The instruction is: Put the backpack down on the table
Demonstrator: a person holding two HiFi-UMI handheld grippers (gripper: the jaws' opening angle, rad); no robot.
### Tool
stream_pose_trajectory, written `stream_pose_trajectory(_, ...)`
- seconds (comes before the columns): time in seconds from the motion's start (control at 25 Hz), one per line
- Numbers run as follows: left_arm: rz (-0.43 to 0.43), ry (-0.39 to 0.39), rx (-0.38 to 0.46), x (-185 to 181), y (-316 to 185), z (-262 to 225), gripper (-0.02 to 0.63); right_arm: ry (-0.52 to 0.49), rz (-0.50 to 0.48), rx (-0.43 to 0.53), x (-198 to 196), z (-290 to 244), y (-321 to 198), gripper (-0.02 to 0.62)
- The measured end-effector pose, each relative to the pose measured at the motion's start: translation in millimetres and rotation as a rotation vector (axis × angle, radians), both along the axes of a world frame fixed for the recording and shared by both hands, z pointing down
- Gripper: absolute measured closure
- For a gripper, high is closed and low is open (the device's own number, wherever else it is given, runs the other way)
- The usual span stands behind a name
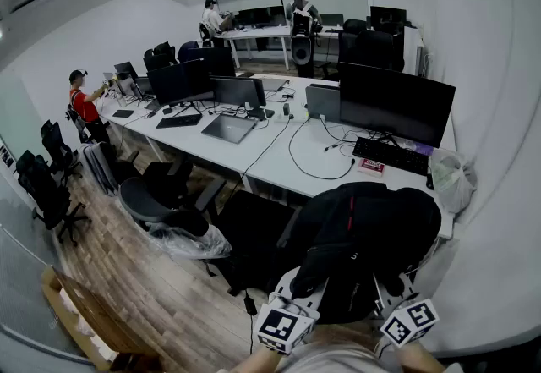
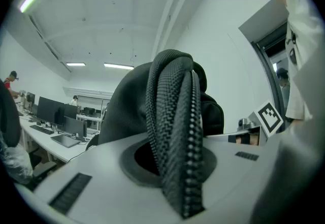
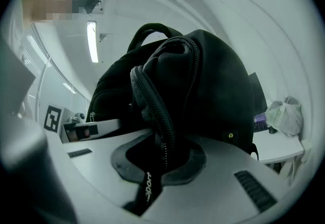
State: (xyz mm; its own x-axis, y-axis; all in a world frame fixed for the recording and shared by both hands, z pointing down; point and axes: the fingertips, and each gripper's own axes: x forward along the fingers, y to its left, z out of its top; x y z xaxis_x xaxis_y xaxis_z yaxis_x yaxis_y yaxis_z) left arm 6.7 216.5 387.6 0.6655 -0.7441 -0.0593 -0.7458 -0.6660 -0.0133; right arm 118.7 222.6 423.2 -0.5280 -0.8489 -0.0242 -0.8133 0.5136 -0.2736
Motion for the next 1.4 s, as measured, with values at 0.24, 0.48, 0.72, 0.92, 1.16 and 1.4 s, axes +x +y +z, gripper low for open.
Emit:
stream_pose_trajectory(0.24,0.001,0.002,0.005,2.8,-0.8,1.1,0.569,0.0,-0.004,0.0,1.7,2.5,-1.2,0.566)
stream_pose_trajectory(0.48,-0.007,-0.001,-0.008,1.5,-0.2,-1.4,0.569,-0.005,0.001,0.001,2.8,1.8,-0.5,0.566)
stream_pose_trajectory(0.72,-0.001,0.002,-0.002,0.1,2.2,-2.2,0.569,-0.012,0.0,0.006,0.7,-0.4,2.6,0.564)
stream_pose_trajectory(0.92,0.007,0.017,0.007,-2.0,1.5,-3.9,0.569,-0.008,-0.002,0.012,-2.5,-2.9,2.1,0.565)
stream_pose_trajectory(1.16,0.008,0.03,0.002,-14.9,-4.0,-1.2,0.569,0.001,0.002,0.009,-14.7,-1.7,-2.2,0.565)
stream_pose_trajectory(1.4,0.006,0.034,-0.002,-33.9,-10.1,1.0,0.569,0.018,0.009,0.006,-32.2,-1.6,-6.9,0.566)
